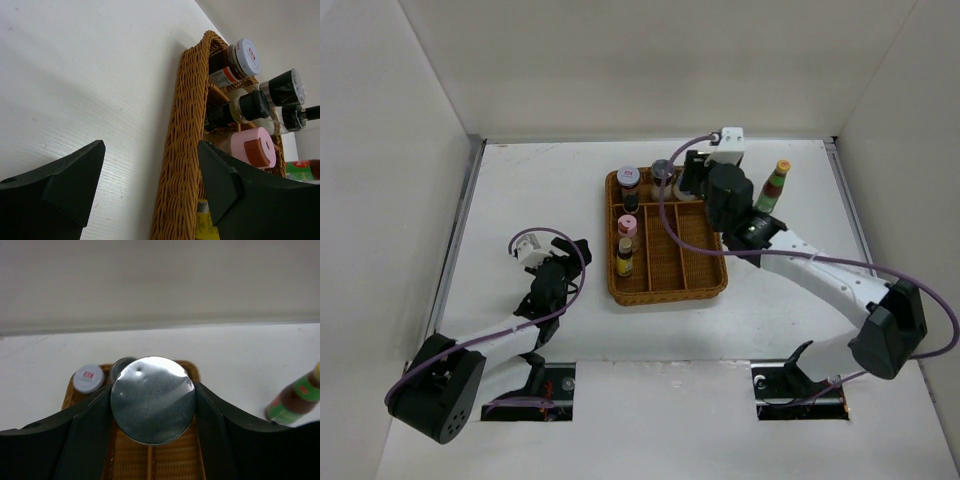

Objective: Organize the condiment bottles

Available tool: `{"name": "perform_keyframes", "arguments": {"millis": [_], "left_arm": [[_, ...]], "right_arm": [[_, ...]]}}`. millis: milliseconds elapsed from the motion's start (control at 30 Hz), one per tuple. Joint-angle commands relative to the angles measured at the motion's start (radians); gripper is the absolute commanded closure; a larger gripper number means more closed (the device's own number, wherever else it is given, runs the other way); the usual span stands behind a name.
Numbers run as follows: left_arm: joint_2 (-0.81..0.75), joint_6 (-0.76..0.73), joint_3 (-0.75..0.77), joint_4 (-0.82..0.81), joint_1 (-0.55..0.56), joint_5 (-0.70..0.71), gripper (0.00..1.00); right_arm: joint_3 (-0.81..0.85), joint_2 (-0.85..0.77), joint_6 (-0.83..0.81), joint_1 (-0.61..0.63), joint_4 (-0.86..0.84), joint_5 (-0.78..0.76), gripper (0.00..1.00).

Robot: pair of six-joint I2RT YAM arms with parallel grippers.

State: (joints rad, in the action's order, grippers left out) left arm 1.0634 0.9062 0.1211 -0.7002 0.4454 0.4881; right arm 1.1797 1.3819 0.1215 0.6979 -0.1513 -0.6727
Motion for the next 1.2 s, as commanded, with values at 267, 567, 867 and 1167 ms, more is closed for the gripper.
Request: {"name": "perform_keyframes", "arguments": {"millis": [267, 567, 867, 1167], "left_arm": [[-0.008, 0.010, 0.026, -0.055, -0.004, -0.011, 0.26], [-0.010, 0.008, 0.026, -0.055, -0.006, -0.008, 0.26], [-0.002, 0.008, 0.028, -0.055, -0.003, -0.014, 0.26], [-0.011, 0.010, 0.028, -0.055, -0.003, -0.017, 0.26]], "right_arm": [[0.050, 0.230, 0.107, 0.074, -0.119, 0.136, 0.53], [0.055, 0.356, 0.107, 0.059, -0.123, 0.174, 0.49], [0.024, 0.269, 0.103, 0.061, -0.105, 0.133, 0.10], [-0.077, -0.039, 0.112, -0.166, 0.010, 0.073, 0.11]]}}
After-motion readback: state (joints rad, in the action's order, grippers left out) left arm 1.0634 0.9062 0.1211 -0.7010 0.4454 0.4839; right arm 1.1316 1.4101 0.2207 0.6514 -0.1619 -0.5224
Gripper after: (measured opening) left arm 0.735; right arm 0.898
